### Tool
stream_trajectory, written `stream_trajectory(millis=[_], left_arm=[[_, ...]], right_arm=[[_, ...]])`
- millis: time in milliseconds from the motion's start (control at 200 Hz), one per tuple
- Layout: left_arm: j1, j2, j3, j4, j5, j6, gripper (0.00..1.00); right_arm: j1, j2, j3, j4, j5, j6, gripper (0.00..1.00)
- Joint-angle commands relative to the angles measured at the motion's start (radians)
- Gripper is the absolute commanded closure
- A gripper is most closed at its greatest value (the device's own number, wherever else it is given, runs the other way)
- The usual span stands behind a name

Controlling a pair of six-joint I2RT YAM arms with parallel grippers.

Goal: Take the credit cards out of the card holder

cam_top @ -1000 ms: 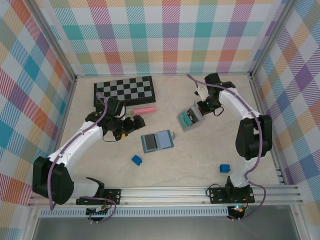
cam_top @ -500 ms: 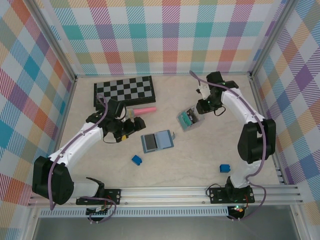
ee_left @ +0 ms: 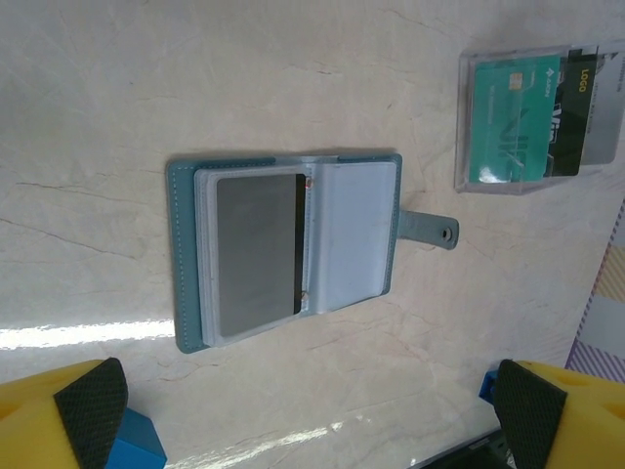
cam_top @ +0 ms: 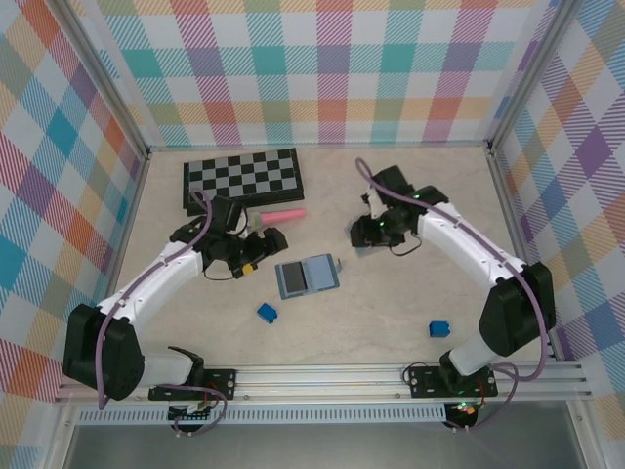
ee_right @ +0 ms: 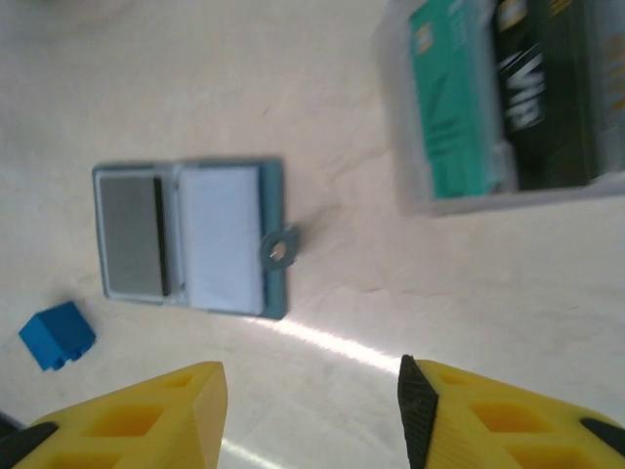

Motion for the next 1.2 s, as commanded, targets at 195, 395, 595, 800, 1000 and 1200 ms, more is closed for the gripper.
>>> stream_trajectory(millis=[195,395,595,800,1000,1200], left_arm=[[-0.019,0.056,-0.022,0.037,-0.054,-0.067,0.05],[-0.051,0.125,-0.037,0.118,-0.03,-0.12,0.13],[-0.089,0.208,-0.026,0.156,-0.041,-0.146,0.37],[-0.108,0.279,-0.032,0.204,-0.021,-0.174,0.54],[-0.118,0.333,-0.035,0.221,-0.023,-0.189,0.6],[-0.117,0.386,-0.04,0.225,-0.015,-0.188,0.71]], right_arm=[[0.218,0.205,0.003,0.105,-0.003,0.164,0.57],[0.245,0.362,0.119,0.097,0.068,0.152,0.59],[0.246,0.472,0.213,0.046,0.175,0.154,0.59],[0.245,0.518,0.239,0.031,0.201,0.159,0.57],[0.246,0.548,0.252,0.014,0.205,0.158,0.55],[0.245,0.545,0.226,0.04,0.169,0.141,0.52]])
